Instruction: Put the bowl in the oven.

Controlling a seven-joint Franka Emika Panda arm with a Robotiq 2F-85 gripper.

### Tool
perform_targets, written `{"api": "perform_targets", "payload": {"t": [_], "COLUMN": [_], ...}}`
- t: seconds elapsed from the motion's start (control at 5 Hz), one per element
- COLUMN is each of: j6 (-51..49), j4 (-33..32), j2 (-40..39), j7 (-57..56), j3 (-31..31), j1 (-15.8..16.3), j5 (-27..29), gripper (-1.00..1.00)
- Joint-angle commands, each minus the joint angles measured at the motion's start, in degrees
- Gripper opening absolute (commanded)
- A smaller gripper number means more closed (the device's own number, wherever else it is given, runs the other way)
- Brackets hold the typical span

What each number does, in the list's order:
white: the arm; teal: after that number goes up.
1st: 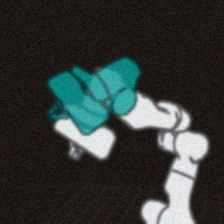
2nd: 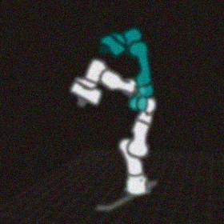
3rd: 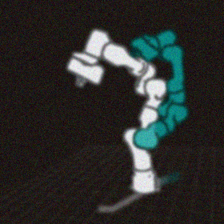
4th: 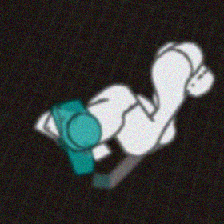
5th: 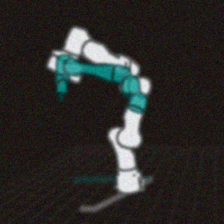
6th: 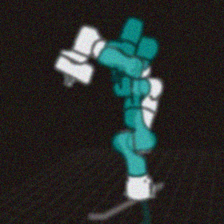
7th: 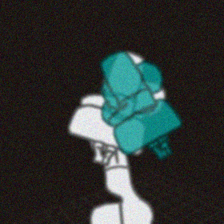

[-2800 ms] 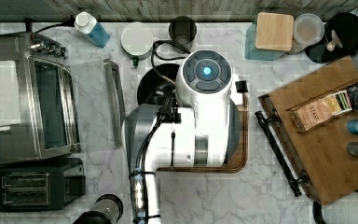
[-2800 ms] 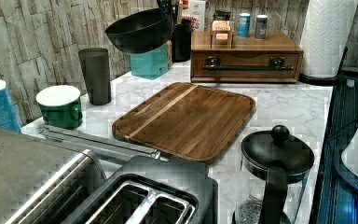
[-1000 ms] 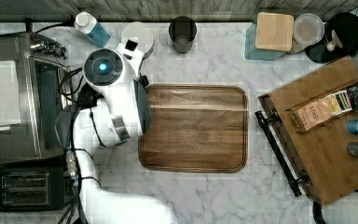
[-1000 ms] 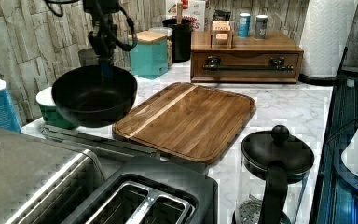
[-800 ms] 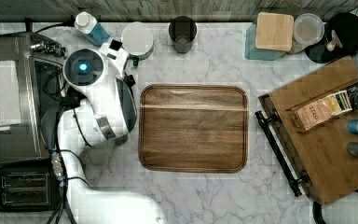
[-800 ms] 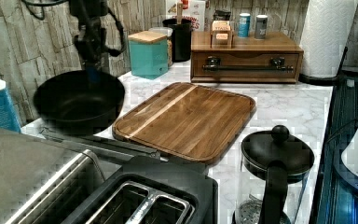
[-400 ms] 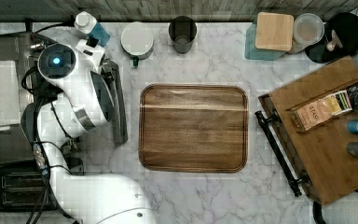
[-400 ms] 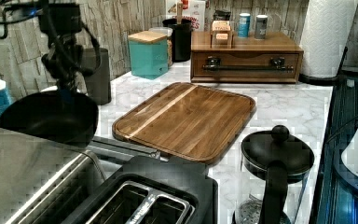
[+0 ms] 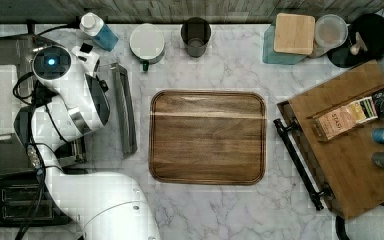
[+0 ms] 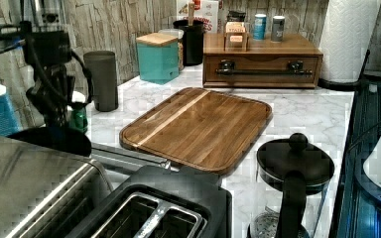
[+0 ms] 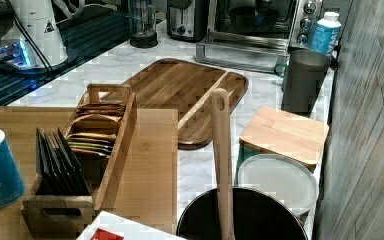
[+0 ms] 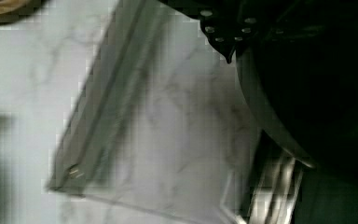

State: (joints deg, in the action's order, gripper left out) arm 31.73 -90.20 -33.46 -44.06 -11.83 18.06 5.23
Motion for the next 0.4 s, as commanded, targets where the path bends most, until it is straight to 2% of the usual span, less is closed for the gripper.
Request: {"api": "perform_targets", "payload": {"t": [0.2, 0.4], "j6": [1.9, 3.2], "j4": [5.7, 4.9], "j2": [0.9, -0.3], "j7": [-2.1, -1.5], "j3": [-5.3, -7.1], "j1": [-0.6, -2.3], "j5": [8.6, 14.3], "gripper": [-1.0, -1.0]}}
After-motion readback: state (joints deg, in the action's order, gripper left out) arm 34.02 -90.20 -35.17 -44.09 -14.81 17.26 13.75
